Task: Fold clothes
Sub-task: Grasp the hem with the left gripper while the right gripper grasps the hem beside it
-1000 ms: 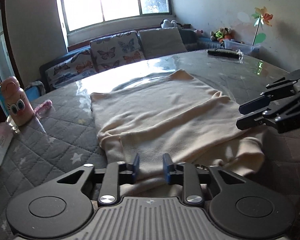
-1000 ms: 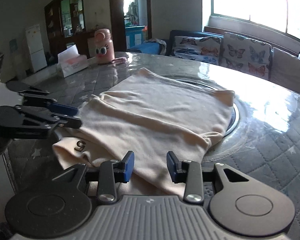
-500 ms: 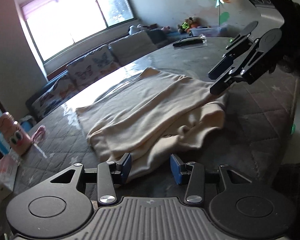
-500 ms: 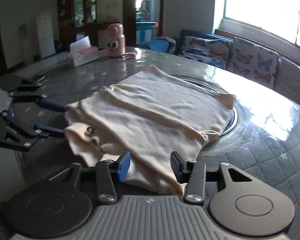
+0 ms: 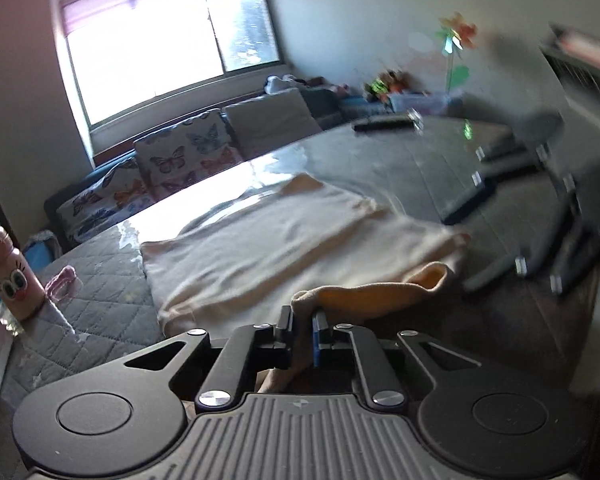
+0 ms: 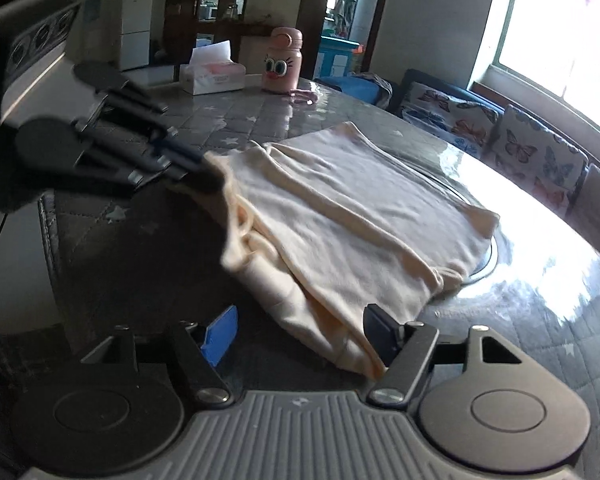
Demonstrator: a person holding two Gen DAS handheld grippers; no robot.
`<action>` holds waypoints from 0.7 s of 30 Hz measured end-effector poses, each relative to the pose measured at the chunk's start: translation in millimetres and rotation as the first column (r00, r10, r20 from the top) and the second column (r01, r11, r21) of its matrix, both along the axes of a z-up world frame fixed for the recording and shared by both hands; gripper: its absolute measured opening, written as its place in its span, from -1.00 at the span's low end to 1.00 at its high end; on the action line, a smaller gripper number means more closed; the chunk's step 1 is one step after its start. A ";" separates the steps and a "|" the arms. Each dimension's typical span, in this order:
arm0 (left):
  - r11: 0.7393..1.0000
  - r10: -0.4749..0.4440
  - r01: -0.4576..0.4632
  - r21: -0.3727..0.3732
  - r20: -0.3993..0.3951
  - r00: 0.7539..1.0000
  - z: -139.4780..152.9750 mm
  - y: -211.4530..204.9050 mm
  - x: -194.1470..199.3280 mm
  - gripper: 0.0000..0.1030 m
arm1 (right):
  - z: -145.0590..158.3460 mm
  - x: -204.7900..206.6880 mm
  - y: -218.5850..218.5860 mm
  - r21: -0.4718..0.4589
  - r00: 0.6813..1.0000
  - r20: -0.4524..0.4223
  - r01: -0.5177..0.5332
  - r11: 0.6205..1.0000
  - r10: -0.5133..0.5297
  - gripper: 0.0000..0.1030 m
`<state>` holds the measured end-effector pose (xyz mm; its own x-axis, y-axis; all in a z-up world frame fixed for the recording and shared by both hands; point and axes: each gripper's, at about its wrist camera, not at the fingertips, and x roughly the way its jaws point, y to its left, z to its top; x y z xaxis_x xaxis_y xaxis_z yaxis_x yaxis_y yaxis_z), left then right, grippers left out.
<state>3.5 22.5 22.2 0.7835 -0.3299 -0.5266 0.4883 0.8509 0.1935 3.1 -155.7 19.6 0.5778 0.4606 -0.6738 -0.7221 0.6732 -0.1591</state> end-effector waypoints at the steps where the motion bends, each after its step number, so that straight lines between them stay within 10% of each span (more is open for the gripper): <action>1: 1.000 0.007 -0.007 -0.015 -0.004 1.000 3.1 1.0 4.9 -0.82 | -0.1 1.7 2.1 0.002 1.000 0.009 -0.004 1.000 0.004 0.38; 6: 0.999 0.029 -0.030 -0.045 -0.013 0.999 9.7 4.0 22.6 -0.82 | -3.3 16.3 12.0 0.034 1.000 0.013 -0.015 0.999 0.015 0.28; 14: 0.999 0.025 -0.026 -0.019 -0.016 1.000 4.8 11.5 8.3 -0.66 | -3.1 51.5 12.8 0.144 0.993 -0.115 0.058 0.988 -0.042 -0.56; 18: 0.999 0.045 -0.045 0.019 0.008 0.999 -0.5 19.5 -7.6 -0.13 | 2.7 59.1 6.0 0.194 0.988 -0.139 0.094 0.976 -0.068 -0.65; 21: 0.997 0.056 -0.056 0.053 0.003 0.998 -8.6 23.5 -13.5 -0.11 | 6.4 60.5 3.6 0.213 0.987 -0.138 0.108 0.971 -0.080 -0.69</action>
<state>-10.1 46.0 13.6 0.8009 -0.2571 -0.5408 0.4399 0.8653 0.2402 63.6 -152.1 26.0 0.5416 0.5530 -0.6331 -0.6584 0.7473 0.0894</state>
